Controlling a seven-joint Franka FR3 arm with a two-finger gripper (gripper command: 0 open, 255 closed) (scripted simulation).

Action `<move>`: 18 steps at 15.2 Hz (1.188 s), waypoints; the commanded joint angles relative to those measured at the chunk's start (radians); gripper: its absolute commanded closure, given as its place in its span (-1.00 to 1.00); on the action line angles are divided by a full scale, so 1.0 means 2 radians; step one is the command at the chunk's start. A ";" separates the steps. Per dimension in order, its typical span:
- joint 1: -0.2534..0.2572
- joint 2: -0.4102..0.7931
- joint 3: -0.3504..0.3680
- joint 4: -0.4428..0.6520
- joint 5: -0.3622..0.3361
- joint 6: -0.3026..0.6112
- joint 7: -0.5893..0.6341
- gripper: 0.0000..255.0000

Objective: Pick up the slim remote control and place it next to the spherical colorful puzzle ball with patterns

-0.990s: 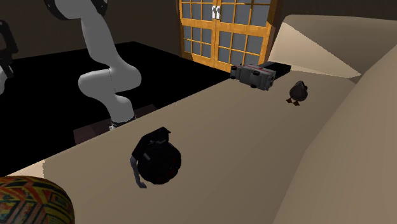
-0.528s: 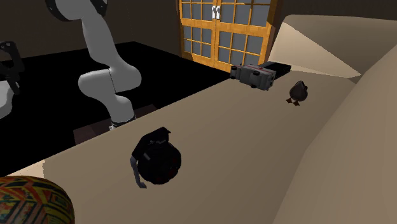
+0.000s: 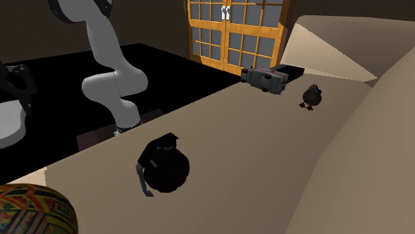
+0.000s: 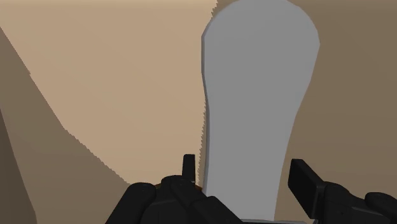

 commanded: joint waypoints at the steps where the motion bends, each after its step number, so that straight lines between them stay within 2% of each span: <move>1: -0.002 -0.004 -0.002 -0.016 -0.003 0.013 0.001 1.00; 18: -0.011 -0.003 -0.027 -0.127 -0.023 0.125 0.003 1.00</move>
